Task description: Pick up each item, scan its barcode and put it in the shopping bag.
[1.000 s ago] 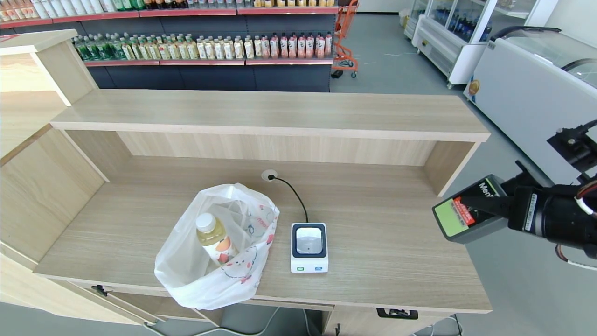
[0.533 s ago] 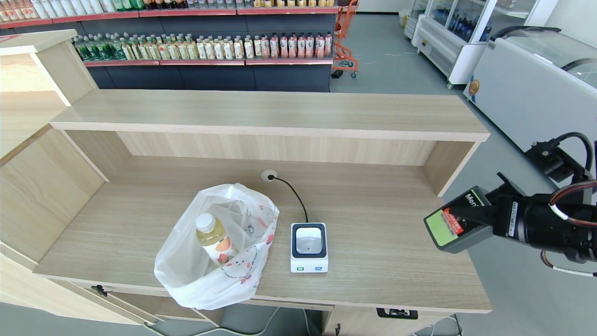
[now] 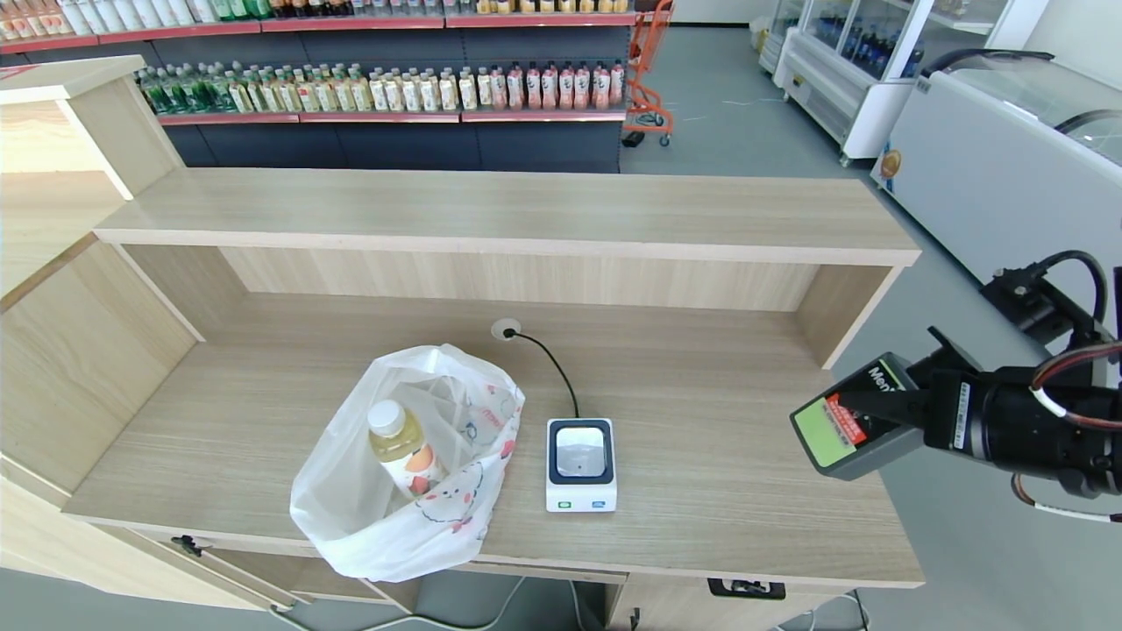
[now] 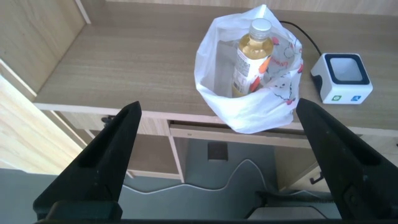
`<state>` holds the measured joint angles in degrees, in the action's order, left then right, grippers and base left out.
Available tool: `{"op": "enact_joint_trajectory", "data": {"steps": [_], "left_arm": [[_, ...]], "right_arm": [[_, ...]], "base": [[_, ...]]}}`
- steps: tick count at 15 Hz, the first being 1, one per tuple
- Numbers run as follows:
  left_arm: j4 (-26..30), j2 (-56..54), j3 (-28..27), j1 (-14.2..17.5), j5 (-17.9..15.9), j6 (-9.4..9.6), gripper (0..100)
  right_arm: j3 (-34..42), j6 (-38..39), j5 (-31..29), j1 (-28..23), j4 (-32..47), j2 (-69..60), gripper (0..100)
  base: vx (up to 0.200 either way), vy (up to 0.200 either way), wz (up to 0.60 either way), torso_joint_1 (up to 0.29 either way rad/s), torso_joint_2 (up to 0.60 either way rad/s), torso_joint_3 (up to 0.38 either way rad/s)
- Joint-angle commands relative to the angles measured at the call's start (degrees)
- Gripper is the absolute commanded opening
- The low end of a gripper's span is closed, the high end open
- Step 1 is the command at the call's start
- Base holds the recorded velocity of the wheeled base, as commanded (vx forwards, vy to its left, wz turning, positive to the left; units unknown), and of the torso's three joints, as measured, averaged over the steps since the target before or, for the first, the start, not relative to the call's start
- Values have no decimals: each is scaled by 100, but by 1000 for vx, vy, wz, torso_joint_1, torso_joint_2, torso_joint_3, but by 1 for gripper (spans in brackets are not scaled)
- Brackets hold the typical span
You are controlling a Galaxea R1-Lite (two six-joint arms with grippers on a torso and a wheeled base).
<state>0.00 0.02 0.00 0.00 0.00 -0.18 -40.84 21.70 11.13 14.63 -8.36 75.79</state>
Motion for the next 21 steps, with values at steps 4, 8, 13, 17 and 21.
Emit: {"op": "enact_joint_trajectory", "data": {"steps": [4, 8, 13, 17, 21], "left_arm": [[0, -2, 0, 0, 0, -8, 100], [0, -2, 0, 0, 0, 9, 100], [0, -2, 0, 0, 0, 1, 100], [0, -2, 0, 0, 0, 1, 100], [0, -2, 0, 0, 0, 1, 100]], "right_arm": [[-205, 1, 3, 172, -51, 446, 0], [-232, 10, -14, 216, -262, 938, 0], [-214, -324, -14, 260, -904, 1790, 0], [-223, -412, 74, 383, -1554, 2397, 0], [-319, -403, 232, 559, -1721, 2669, 0]], "base": [[0, 200, 0, 5, 2, 2], [0, 200, 0, 0, 1, 6], [0, 0, 0, 0, 0, 0], [0, 0, 0, 0, 0, 0], [0, 0, 0, 0, 0, 0]]}}
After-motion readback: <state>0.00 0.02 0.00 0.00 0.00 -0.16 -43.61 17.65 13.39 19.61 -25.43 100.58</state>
